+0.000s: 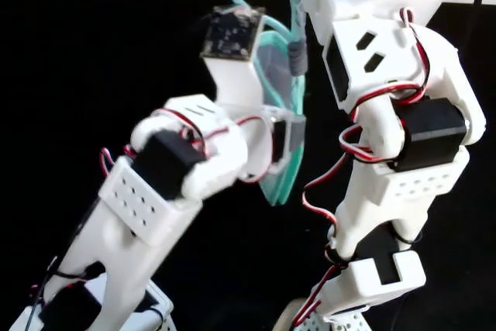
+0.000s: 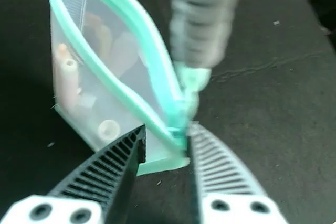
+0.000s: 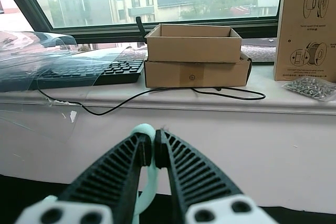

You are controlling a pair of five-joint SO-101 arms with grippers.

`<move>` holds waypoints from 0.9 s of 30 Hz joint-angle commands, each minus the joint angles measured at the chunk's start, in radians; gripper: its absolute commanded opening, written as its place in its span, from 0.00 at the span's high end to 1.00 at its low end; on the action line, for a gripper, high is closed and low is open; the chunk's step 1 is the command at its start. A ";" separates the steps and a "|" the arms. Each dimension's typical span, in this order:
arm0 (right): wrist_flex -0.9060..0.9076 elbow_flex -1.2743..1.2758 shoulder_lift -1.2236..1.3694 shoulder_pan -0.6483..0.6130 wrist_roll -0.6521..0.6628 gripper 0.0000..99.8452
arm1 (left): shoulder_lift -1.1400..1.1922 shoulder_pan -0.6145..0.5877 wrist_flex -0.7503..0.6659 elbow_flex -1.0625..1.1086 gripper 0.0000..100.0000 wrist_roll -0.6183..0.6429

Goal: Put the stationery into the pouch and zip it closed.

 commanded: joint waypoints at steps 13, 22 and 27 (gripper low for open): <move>-0.007 -0.012 -0.035 0.039 -0.003 0.99 | 0.002 -0.128 0.163 0.004 0.99 -0.242; -0.085 -0.008 -0.031 0.077 -0.003 0.99 | 0.002 -0.294 0.382 -0.147 0.99 -0.511; -0.183 -0.001 -0.019 0.153 -0.006 0.99 | 0.002 -0.300 0.405 -0.114 0.99 -0.586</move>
